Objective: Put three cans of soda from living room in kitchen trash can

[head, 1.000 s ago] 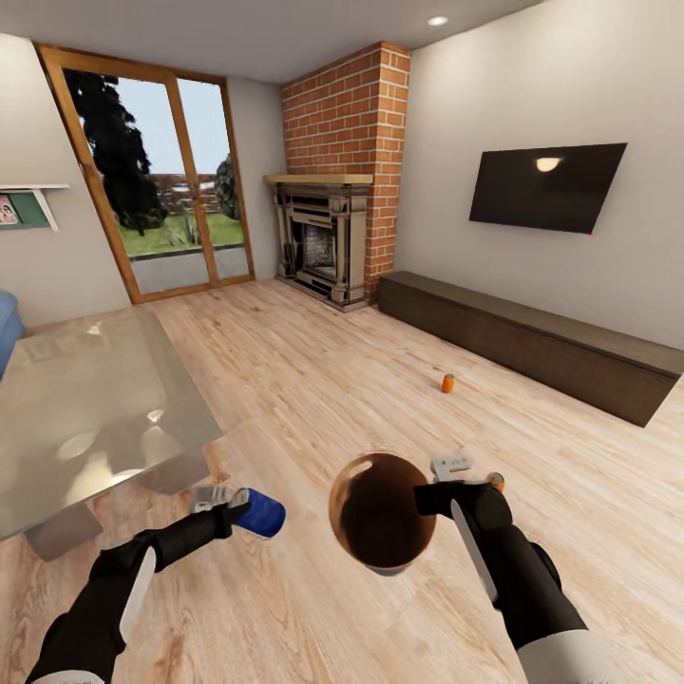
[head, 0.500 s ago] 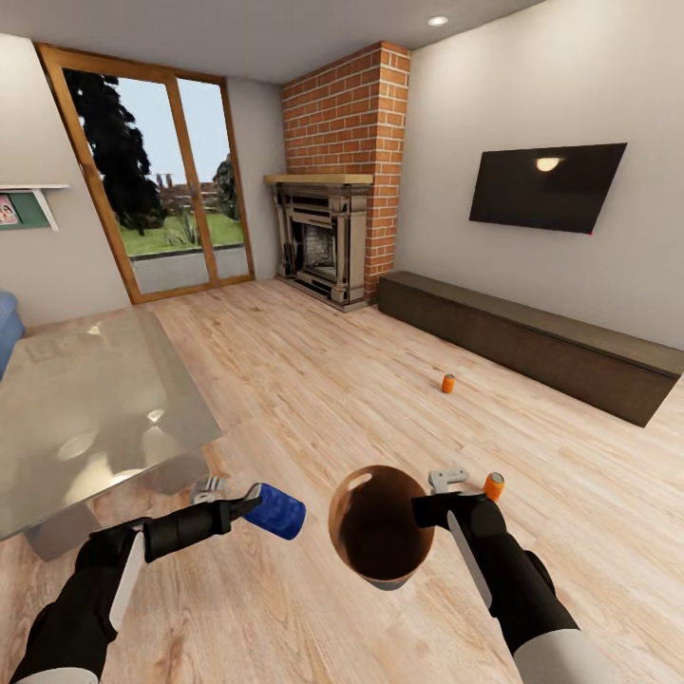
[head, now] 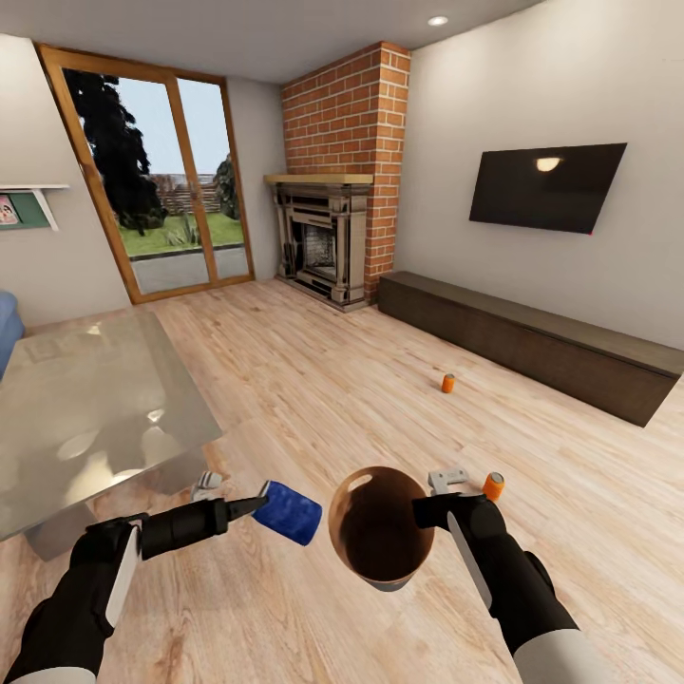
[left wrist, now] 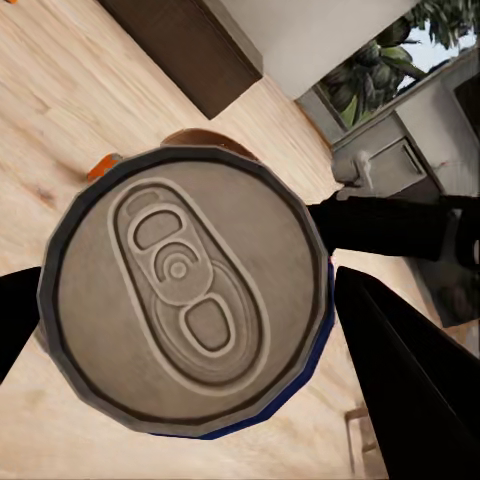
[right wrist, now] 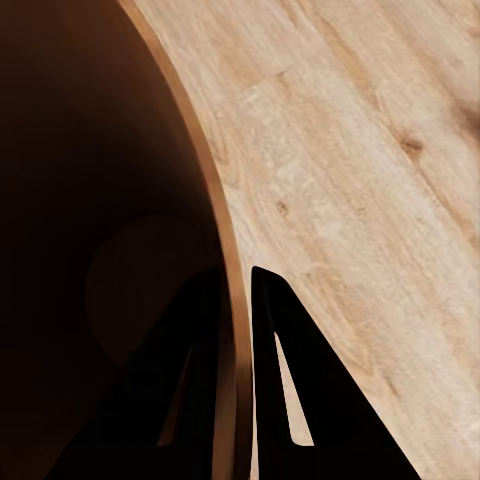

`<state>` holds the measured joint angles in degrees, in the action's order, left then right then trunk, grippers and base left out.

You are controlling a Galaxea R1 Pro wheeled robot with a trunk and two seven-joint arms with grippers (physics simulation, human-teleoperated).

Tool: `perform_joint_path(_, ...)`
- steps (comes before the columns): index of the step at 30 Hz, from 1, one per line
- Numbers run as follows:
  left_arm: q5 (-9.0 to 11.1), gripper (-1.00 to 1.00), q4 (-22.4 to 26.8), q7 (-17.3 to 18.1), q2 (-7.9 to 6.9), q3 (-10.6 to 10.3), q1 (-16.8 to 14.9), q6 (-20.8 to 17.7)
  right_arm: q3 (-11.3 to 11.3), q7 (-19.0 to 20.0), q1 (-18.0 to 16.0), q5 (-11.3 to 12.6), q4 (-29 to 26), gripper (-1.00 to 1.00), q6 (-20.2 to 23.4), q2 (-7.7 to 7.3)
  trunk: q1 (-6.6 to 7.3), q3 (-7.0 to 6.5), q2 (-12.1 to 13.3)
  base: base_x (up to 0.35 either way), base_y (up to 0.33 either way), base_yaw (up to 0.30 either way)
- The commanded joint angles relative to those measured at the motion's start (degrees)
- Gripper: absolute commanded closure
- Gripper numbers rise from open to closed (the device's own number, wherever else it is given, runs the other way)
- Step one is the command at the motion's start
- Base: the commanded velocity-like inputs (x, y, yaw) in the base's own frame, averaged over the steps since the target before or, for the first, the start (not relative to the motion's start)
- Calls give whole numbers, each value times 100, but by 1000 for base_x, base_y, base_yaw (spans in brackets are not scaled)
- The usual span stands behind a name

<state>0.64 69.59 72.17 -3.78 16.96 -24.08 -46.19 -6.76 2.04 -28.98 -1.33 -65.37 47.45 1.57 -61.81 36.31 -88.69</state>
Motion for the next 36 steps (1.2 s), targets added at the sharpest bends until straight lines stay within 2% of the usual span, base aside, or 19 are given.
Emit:
perform_joint_path(1,-3,100,0,197,0,0,0,1,0,24,-2,63,-3,100,0,1,0,-1,0,0,0,0)
perform_joint_path(6,-4,100,1,708,0,0,0,-3,0,24,-2,63,-2,100,1,1,0,-1,0,0,0,0)
perform_joint_path(13,-3,100,1,812,-3,2,0,-10,0,24,-2,63,-2,100,1,3,0,-1,0,0,0,0)
perform_joint_path(18,0,100,-4,910,-112,115,0,-84,5,24,-2,63,-2,100,1,-3,0,-1,0,0,0,0)
perform_joint_path(23,-14,100,-6,1161,-212,173,0,-197,7,24,-2,57,66,100,-5,-12,0,-1,0,0,0,0)
perform_joint_path(24,-14,100,-7,1236,-271,192,0,-227,8,22,-17,49,210,100,-91,-10,0,-1,0,0,0,0)
perform_joint_path(36,5,100,-11,1325,-295,186,0,-243,8,17,-37,46,334,100,-258,-8,0,-1,0,0,0,0)
